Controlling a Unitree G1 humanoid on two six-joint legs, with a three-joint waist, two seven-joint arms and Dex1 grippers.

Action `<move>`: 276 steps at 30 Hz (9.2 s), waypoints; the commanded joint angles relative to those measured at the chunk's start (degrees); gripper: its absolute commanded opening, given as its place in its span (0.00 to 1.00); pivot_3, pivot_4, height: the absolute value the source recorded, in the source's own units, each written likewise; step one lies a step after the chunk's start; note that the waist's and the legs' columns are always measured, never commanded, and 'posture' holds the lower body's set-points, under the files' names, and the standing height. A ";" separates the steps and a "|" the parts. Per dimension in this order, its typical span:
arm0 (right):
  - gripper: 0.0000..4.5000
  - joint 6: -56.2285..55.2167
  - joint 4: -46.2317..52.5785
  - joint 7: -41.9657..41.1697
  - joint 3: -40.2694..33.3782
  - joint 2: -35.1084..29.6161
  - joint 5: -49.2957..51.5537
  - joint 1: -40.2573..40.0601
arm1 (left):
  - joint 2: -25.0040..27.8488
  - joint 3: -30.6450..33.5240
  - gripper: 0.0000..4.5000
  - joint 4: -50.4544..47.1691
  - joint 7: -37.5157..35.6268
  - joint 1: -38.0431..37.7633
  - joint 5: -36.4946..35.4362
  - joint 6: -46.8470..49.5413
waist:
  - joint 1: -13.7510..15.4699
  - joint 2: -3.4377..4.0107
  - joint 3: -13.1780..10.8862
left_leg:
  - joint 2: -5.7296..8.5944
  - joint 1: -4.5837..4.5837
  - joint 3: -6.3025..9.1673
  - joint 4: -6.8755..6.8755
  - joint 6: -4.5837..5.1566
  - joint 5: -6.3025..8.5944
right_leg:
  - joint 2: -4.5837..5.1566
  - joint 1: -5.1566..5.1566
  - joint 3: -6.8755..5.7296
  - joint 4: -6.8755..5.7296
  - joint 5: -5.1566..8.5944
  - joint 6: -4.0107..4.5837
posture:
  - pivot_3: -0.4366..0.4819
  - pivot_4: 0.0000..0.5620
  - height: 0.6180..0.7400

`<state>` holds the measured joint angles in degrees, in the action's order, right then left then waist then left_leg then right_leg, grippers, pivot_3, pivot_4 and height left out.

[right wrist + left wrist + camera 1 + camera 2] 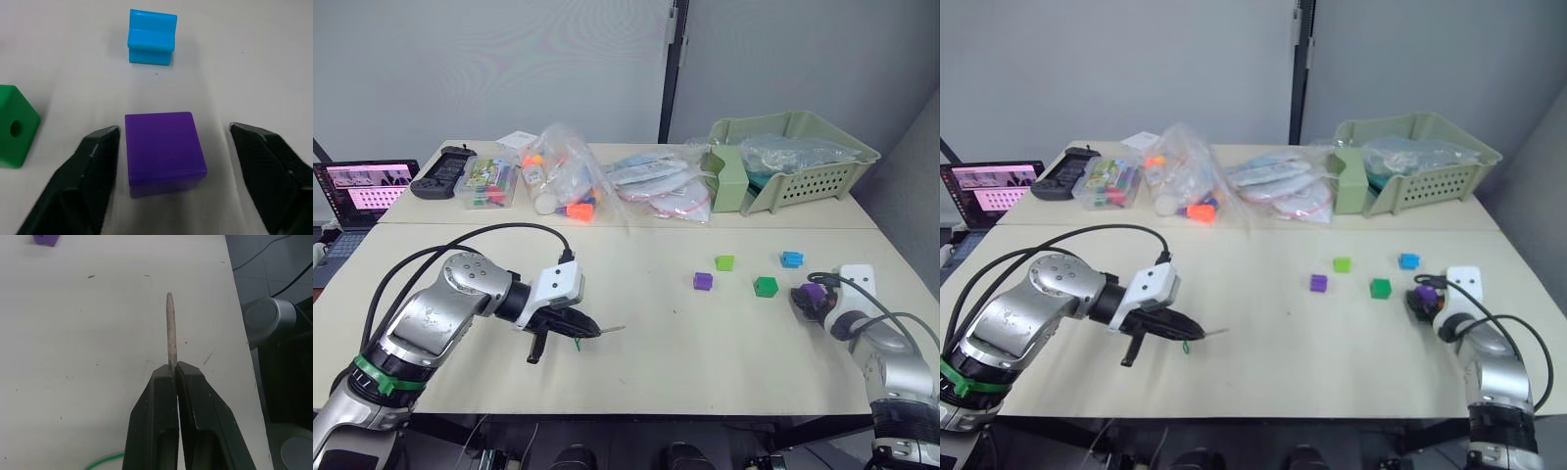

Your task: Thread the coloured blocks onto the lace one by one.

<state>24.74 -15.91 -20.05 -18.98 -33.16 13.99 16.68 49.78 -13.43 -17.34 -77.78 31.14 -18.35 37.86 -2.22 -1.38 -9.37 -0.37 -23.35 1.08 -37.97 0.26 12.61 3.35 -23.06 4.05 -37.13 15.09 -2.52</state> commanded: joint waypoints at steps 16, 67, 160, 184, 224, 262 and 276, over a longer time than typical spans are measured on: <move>0.26 32.81 71.77 17.52 7.62 16.59 22.70 -22.78 | 1.51 0.38 0.00 0.83 -0.01 -0.68 -0.69 -0.80 | 0.01 0.06 0.01 | -0.29 -0.03 0.41 0.15 0.00 0.00 | -0.14 -0.11 -0.08 -0.08 0.04 0.06 | 0.48 0.27 1.00; 0.99 -27.36 3.43 -60.67 38.58 -6.27 -2.84 16.35 | 5.42 -0.08 0.00 -9.02 4.11 -5.13 -3.10 4.91 | 0.27 -0.33 -0.19 | -0.40 0.03 0.04 0.09 0.00 0.00 | -0.27 -0.12 -0.13 -0.03 0.01 0.29 | 0.48 0.27 1.00; 0.26 4.45 30.22 -35.26 44.22 3.94 -6.98 2.04 | -7.99 -22.45 0.00 -3.91 1.80 9.90 29.39 -4.02 | 0.51 -0.31 -0.15 | -0.60 0.84 0.08 0.12 0.00 0.01 | -0.65 0.66 -0.12 0.01 0.07 0.31 | 0.48 0.27 1.00; 0.26 -7.13 29.98 -39.59 40.63 0.96 -5.15 -0.42 | -4.25 -16.14 0.00 6.80 -4.74 9.11 16.54 2.21 | 0.69 -0.31 -0.16 | -0.56 0.10 0.16 0.06 0.00 0.01 | -0.65 -0.04 -0.12 -0.04 0.03 0.40 | 0.48 0.27 1.00; 0.26 -4.80 32.30 -37.08 43.13 2.29 -7.68 -0.61 | -2.65 -30.02 0.00 -5.06 1.29 20.88 15.29 23.01 | 0.96 -0.32 -0.16 | -0.64 0.10 0.17 0.04 0.00 0.01 | -0.79 -0.11 -0.09 -0.12 0.01 0.45 | 0.48 0.27 1.00; 0.26 -2.73 32.73 -36.07 43.66 3.28 -8.35 0.10 | -11.72 -31.33 0.00 -0.49 6.34 22.19 12.98 21.15 | 0.99 -0.32 -0.16 | -0.59 0.16 0.21 0.01 0.00 0.01 | -0.79 -0.11 -0.04 -0.35 0.01 0.46 | 0.48 0.27 1.00; 0.26 -2.03 32.86 -35.82 42.62 2.08 -8.26 -1.56 | -6.61 -23.62 0.56 4.88 3.43 18.58 12.45 7.59 | 1.22 -0.31 -0.16 | -0.59 0.14 0.22 -0.18 -0.01 0.00 | -0.80 -0.14 -0.03 -0.51 0.03 0.50 | 0.48 0.27 1.00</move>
<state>21.99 16.48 -55.60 23.27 -30.27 5.70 16.26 41.83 -40.33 -12.15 -73.39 49.49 -5.07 47.02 -1.00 -1.70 -9.53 -0.96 -23.21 1.30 -38.14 0.26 12.62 2.56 -23.20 4.02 -37.64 15.12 -2.02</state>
